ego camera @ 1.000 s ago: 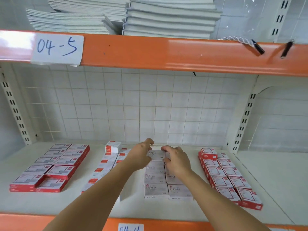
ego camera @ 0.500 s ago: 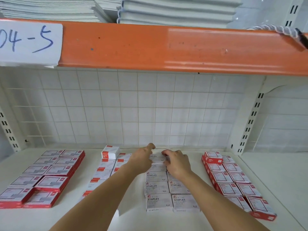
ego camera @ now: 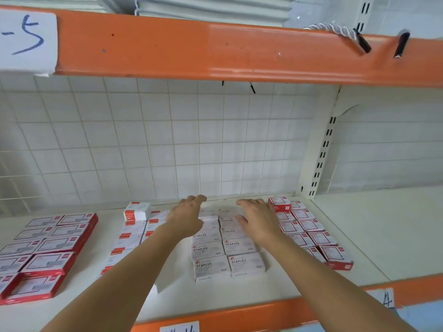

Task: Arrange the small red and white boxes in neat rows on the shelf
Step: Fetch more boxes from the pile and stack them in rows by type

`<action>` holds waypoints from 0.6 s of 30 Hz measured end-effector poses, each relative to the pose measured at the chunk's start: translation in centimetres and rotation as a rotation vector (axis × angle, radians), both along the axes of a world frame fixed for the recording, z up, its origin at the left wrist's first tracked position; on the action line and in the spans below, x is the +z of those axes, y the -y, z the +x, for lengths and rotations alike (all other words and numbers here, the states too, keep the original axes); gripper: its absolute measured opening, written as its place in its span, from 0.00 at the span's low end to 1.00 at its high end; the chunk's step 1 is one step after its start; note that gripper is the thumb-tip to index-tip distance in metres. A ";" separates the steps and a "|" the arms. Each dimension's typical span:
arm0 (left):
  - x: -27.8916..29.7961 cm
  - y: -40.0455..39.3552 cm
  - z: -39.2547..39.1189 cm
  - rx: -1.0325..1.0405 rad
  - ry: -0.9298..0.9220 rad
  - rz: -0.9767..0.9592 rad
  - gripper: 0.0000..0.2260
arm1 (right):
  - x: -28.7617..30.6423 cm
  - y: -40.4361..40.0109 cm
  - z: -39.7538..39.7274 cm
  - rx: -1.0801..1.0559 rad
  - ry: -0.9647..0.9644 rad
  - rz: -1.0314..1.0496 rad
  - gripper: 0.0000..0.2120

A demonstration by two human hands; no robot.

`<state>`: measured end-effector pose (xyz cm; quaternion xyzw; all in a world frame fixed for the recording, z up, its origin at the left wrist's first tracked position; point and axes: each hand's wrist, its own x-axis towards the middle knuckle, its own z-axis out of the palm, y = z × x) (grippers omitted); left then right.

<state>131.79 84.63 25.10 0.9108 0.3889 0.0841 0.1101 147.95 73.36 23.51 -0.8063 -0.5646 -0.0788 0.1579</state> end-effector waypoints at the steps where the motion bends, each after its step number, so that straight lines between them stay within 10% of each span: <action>1: 0.1 0.0 -0.2 0.002 0.003 -0.006 0.28 | -0.1 0.3 0.1 -0.009 -0.003 -0.014 0.20; 18: 1.6 3.9 5.3 -0.115 0.038 0.022 0.23 | 0.7 5.3 3.6 -0.103 0.018 0.032 0.18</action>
